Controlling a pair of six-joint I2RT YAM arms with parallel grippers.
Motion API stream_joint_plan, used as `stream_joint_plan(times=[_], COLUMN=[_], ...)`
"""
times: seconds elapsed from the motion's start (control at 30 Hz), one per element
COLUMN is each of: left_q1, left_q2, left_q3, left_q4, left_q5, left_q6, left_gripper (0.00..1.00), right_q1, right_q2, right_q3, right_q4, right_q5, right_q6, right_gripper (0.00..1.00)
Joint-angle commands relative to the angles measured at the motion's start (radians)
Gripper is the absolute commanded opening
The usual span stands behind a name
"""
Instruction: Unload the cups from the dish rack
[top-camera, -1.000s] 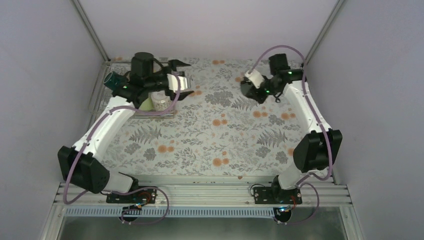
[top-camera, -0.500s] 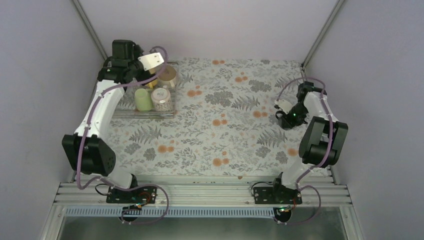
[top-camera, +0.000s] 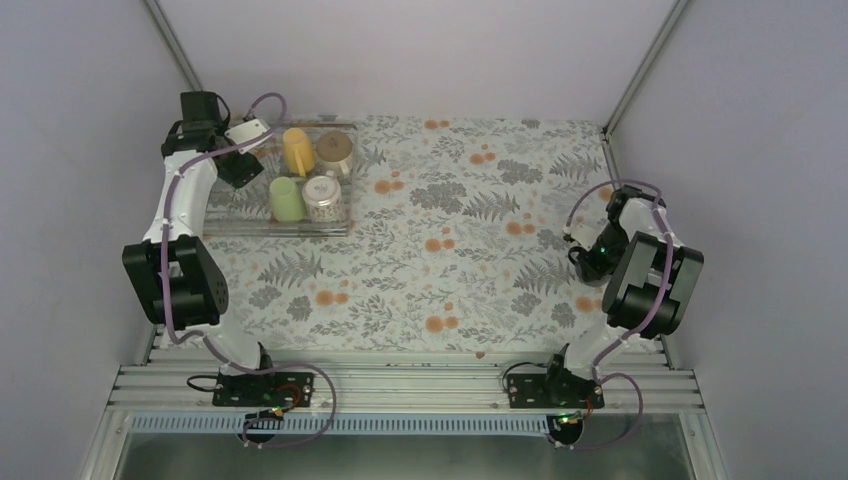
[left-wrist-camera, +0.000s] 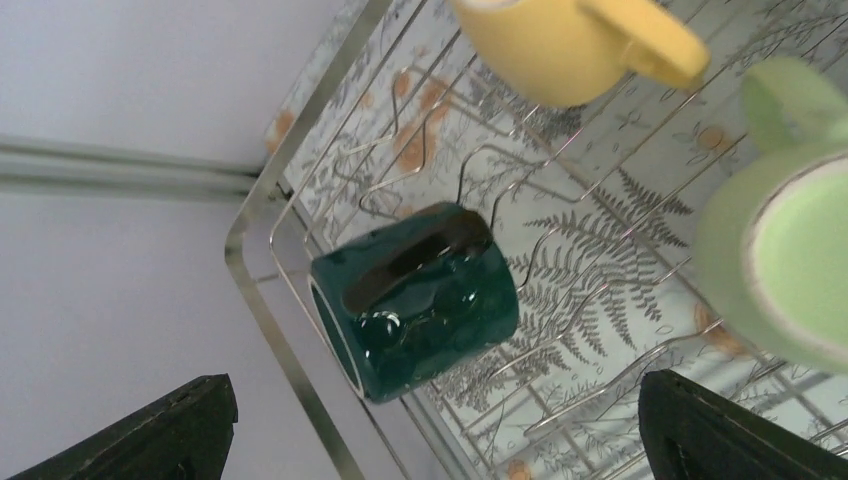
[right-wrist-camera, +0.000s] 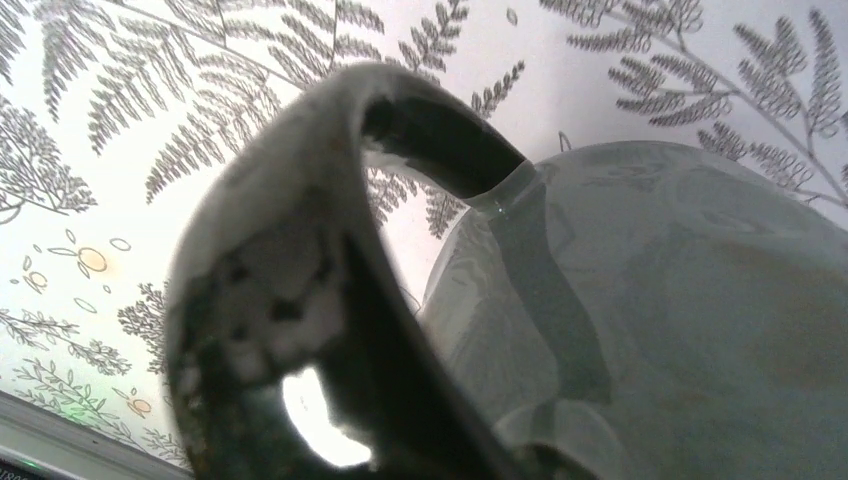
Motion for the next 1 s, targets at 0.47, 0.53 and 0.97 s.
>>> stream_joint_plan(times=[0.47, 0.53, 0.97], left_q1=[0.109, 0.113, 0.126], left_q2=[0.092, 0.089, 0.151], left_q3=[0.221, 0.218, 0.249], left_q4=[-0.107, -0.102, -0.072], left_q5=[-0.073, -0.09, -0.072], left_q6=[0.052, 0.082, 0.369], left_gripper=[1.0, 1.0, 1.0], right_q1=[-0.059, -0.06, 0.064], right_q2=[-0.032, -0.075, -0.206], right_q3=[0.033, 0.054, 0.366], right_q4=[0.078, 0.056, -0.171], right_q5=[0.002, -0.016, -0.33], right_q6=[-0.046, -0.049, -0.055], right_gripper=[0.43, 0.45, 0.57])
